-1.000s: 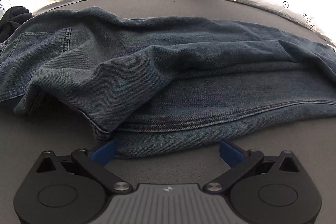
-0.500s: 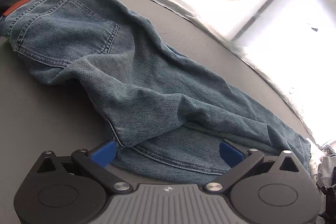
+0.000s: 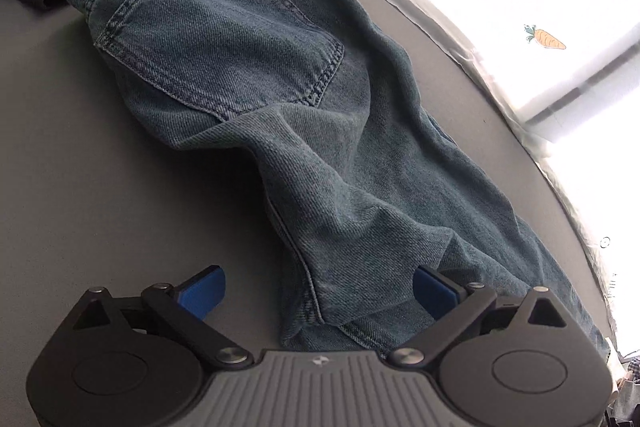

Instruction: Fold clothes

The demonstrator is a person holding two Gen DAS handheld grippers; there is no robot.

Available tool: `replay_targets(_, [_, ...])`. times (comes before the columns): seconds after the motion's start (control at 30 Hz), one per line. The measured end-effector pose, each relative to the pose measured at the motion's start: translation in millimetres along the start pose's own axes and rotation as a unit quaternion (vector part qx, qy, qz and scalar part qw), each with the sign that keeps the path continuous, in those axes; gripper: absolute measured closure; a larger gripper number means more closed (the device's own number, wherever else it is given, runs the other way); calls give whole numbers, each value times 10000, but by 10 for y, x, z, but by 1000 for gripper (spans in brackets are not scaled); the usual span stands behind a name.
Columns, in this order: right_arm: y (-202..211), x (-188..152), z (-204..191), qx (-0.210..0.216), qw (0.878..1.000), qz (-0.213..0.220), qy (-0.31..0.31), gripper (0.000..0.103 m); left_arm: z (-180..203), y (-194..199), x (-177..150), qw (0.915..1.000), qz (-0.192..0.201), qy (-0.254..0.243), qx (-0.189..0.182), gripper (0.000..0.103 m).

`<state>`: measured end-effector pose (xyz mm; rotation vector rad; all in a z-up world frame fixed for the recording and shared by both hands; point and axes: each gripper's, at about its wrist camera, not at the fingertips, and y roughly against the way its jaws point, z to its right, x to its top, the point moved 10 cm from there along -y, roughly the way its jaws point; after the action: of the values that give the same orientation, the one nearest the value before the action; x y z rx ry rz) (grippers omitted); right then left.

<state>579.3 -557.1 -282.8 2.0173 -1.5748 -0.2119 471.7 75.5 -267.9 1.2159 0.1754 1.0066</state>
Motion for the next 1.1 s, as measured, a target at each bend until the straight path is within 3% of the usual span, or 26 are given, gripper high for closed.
replay_targets(0.1, [-89, -9, -26, -194, 9997, -1, 166, 53, 19, -33, -12, 9999, -31, -108, 60, 16])
replay_targets(0.17, [-132, -25, -47, -317, 9990, 9, 312, 61, 18, -47, -2, 9999, -13, -138, 92, 23])
replay_targets(0.23, [-180, -41, -20, -641, 9970, -1, 433, 82, 18, -54, 6, 9998, -1, -149, 95, 24])
replay_targets(0.3, [-208, -58, -44, -803, 9944, -18, 684, 87, 20, -64, 16, 9998, -13, -151, 97, 24])
replay_targets(0.5, [-214, -132, -205, -1397, 9811, 2, 1342, 83, 10, -51, 14, 9999, -61, -88, 121, 24])
replay_targets(0.6, [-197, -154, -187, -1356, 9844, 62, 1123, 81, -14, -34, -6, 9999, -70, -89, 109, 24])
replay_targets(0.7, [-194, -146, -158, -1167, 9892, 48, 886, 91, -44, -29, 23, 10000, -32, -31, 45, 25])
replay_targets(0.8, [-133, -102, -194, -1043, 9904, 197, 880, 96, -78, -16, 55, 9999, 5, -22, 101, 45])
replay_targets(0.87, [-60, -58, -246, -1012, 9893, 371, 980, 97, -71, -8, 62, 10000, -33, 17, -66, 76])
replay_targets(0.9, [-5, -22, -282, -985, 9887, 488, 1015, 97, -68, -4, 64, 9999, -31, 63, -114, 81])
replay_targets(1.1, [273, 205, -540, -764, 9838, 828, 1391, 98, -39, 20, 42, 9999, 27, -114, -42, 81])
